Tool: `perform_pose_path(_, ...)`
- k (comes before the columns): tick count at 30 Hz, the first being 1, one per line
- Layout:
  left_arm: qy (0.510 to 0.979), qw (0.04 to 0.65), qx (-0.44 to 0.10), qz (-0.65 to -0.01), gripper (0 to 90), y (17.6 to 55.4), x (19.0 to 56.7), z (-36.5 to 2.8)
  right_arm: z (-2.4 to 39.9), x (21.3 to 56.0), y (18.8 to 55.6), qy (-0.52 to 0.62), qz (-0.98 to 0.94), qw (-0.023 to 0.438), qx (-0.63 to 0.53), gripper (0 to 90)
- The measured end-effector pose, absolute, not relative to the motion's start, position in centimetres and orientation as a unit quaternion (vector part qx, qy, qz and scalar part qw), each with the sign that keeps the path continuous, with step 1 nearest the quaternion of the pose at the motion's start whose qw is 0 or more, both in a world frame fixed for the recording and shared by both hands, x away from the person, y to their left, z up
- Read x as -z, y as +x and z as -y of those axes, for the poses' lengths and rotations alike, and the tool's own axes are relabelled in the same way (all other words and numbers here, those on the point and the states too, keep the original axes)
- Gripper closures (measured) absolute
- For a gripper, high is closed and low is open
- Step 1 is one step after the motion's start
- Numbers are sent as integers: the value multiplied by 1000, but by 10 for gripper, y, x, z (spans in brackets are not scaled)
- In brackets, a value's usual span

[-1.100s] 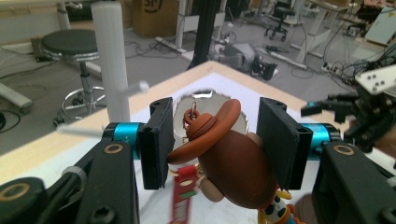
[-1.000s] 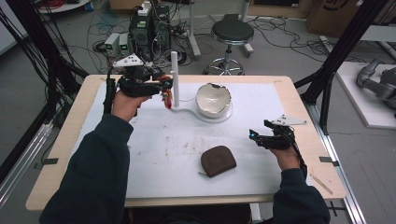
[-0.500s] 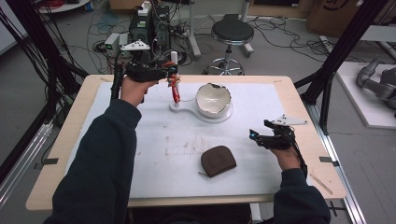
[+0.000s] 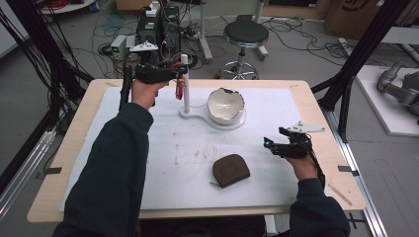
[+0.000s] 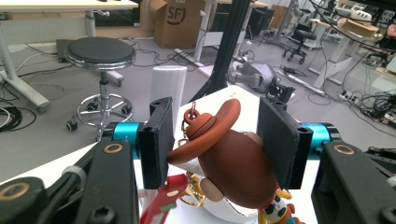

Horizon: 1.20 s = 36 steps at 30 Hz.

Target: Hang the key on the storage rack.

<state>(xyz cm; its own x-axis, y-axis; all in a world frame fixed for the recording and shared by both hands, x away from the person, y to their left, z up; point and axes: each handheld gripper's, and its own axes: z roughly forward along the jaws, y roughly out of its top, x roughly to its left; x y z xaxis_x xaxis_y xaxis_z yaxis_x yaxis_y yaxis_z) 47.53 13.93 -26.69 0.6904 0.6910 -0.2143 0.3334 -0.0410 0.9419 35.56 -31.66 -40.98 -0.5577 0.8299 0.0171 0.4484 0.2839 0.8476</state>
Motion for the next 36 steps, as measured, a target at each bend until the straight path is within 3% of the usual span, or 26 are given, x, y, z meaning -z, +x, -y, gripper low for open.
perform_pose_path(19, 647, 617, -191, -406, 469, 468, 298, -165, 317, 410, 356, 416, -770, 218, -431, 220)
perform_pose_path(25, 653, 613, -199, -398, 461, 452, 313, -178, 317, 410, 356, 415, -772, 219, -430, 220)
perform_pose_path(28, 669, 602, -208, -384, 408, 437, 329, -179, 317, 410, 356, 414, -772, 223, -428, 220)
perform_pose_path(31, 670, 600, -210, -383, 259, 420, 349, -182, 316, 409, 355, 414, -773, 227, -424, 221)
perform_pose_path(36, 673, 609, -210, -363, 177, 392, 375, -194, 314, 412, 356, 415, -777, 220, -419, 221)
